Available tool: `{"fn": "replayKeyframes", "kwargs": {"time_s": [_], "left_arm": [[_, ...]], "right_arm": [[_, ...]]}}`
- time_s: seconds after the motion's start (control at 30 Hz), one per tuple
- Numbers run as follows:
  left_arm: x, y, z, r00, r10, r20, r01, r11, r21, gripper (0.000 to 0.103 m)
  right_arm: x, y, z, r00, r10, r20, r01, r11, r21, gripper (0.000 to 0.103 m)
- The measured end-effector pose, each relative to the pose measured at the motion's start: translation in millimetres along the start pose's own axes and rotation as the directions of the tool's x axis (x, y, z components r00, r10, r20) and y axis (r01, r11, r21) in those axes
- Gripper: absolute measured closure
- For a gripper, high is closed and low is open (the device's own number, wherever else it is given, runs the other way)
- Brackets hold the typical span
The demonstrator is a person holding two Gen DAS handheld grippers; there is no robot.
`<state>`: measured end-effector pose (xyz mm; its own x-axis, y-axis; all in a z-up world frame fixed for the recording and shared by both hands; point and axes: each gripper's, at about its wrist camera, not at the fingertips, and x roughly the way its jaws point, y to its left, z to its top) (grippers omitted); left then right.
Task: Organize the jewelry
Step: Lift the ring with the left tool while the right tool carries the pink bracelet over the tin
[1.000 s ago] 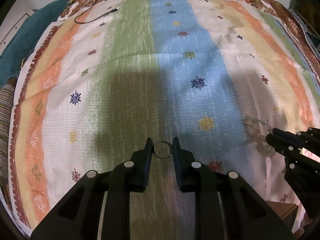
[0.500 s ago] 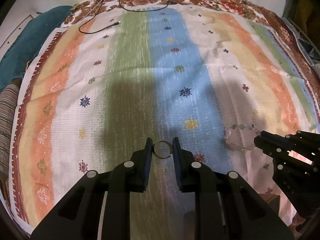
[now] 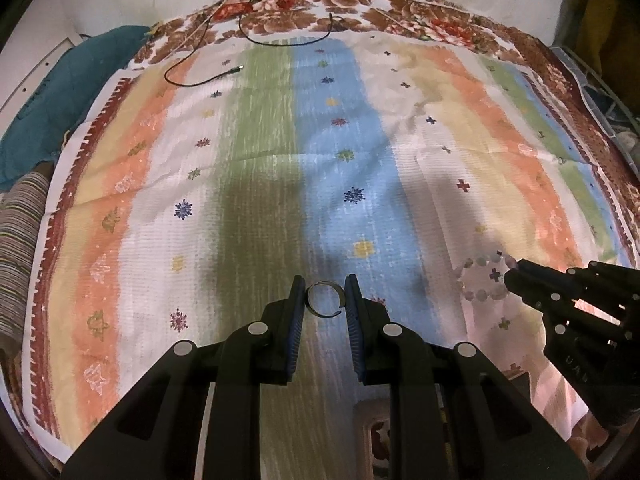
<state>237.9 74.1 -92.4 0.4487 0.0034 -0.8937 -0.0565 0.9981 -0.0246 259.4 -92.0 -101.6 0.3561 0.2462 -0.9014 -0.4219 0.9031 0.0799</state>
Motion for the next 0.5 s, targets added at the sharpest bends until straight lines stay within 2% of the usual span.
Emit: {"fn": "replayKeyframes", "kwargs": {"time_s": [0.5], "left_arm": [[-37,-14,-12,0.998,-0.03,0.059,0.028,0.999,0.043,0.084]], "right_arm": [[-38,2,-8,0.997,0.006,0.083,-0.007,1.0,0.018,0.093]]}}
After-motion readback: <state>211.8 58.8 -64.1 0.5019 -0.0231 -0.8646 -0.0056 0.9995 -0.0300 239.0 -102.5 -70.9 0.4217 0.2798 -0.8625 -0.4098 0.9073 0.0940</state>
